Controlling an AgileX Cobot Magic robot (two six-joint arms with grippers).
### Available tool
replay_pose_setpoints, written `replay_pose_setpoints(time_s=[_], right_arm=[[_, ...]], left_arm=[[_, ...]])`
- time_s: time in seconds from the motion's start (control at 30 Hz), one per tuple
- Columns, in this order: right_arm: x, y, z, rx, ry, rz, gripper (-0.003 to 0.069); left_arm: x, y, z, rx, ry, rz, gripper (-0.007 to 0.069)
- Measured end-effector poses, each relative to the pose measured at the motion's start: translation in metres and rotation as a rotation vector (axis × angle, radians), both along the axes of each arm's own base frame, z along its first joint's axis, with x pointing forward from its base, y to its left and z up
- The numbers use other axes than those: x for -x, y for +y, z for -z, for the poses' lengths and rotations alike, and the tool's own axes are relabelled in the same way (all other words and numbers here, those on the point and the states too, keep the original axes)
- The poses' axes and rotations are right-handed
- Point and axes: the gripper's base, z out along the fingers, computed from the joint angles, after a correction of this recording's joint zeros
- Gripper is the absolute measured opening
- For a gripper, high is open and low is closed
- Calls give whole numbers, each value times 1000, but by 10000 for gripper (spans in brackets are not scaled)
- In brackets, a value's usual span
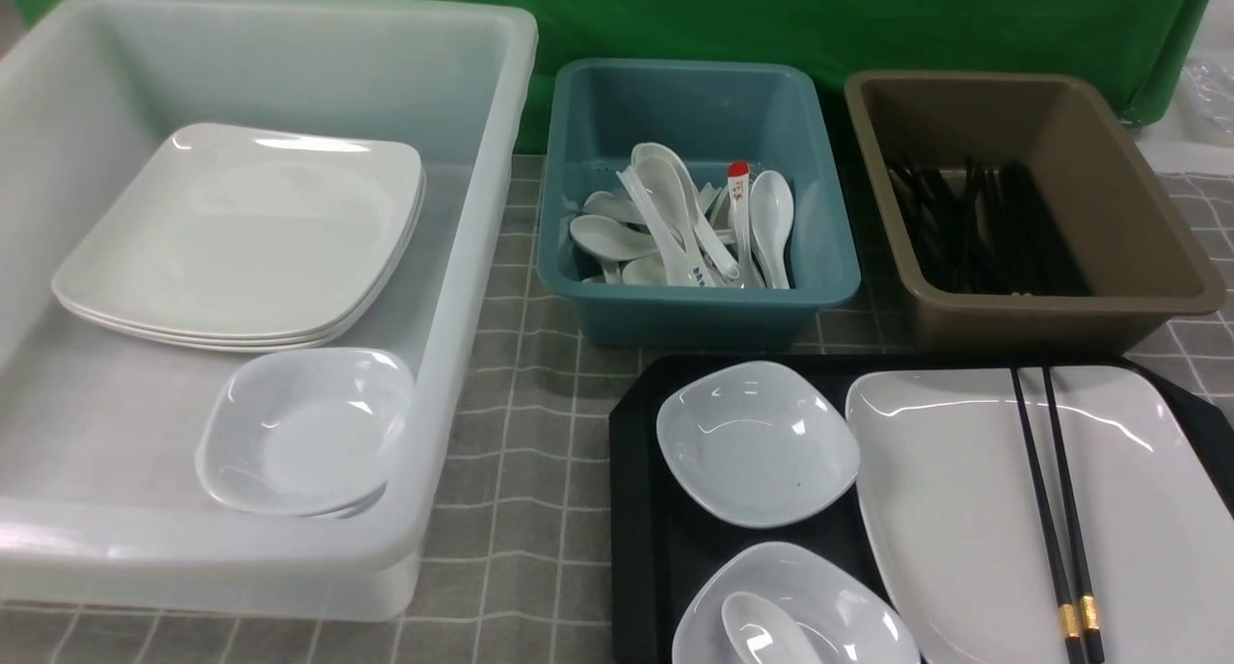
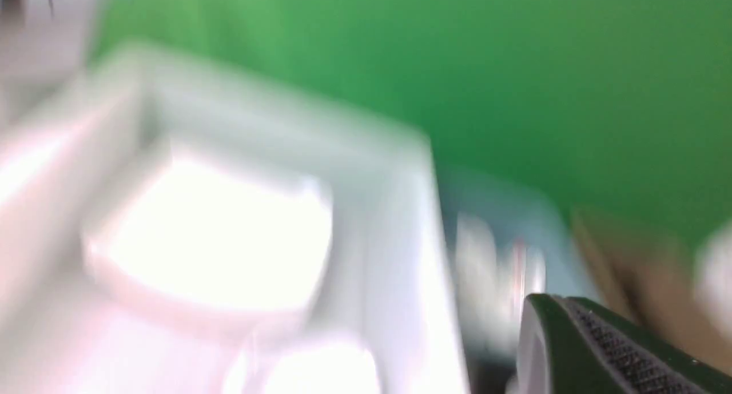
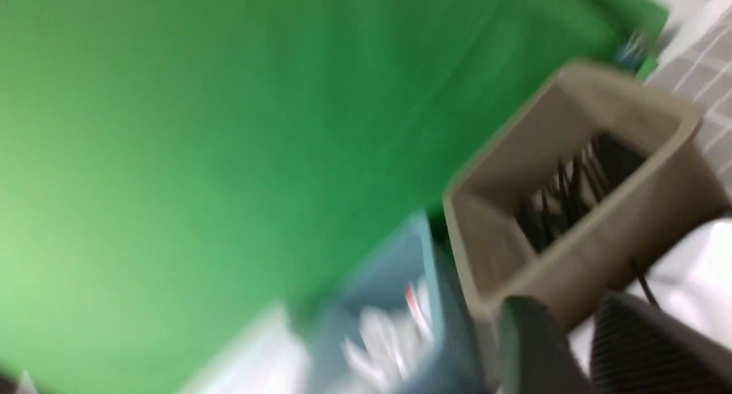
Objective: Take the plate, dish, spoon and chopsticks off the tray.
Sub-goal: Use the right arm to grab a pair of chopsticks from the plate
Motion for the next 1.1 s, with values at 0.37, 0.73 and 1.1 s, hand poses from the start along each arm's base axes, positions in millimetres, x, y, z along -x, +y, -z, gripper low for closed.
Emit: replay_pose_setpoints(time_s=[0.37,0.73,1.1], right_arm=[[-53,44,-72,600,716,-570,29],[-163,63,-54,886,1075,-649,33],[-214,23,2,784,1273,-513,341]], left_arm=[[-87,-21,43,80,317,343,0],[-101,-76,74,-127,482,568,0],[-115,-189,114,-235,437,822,0]])
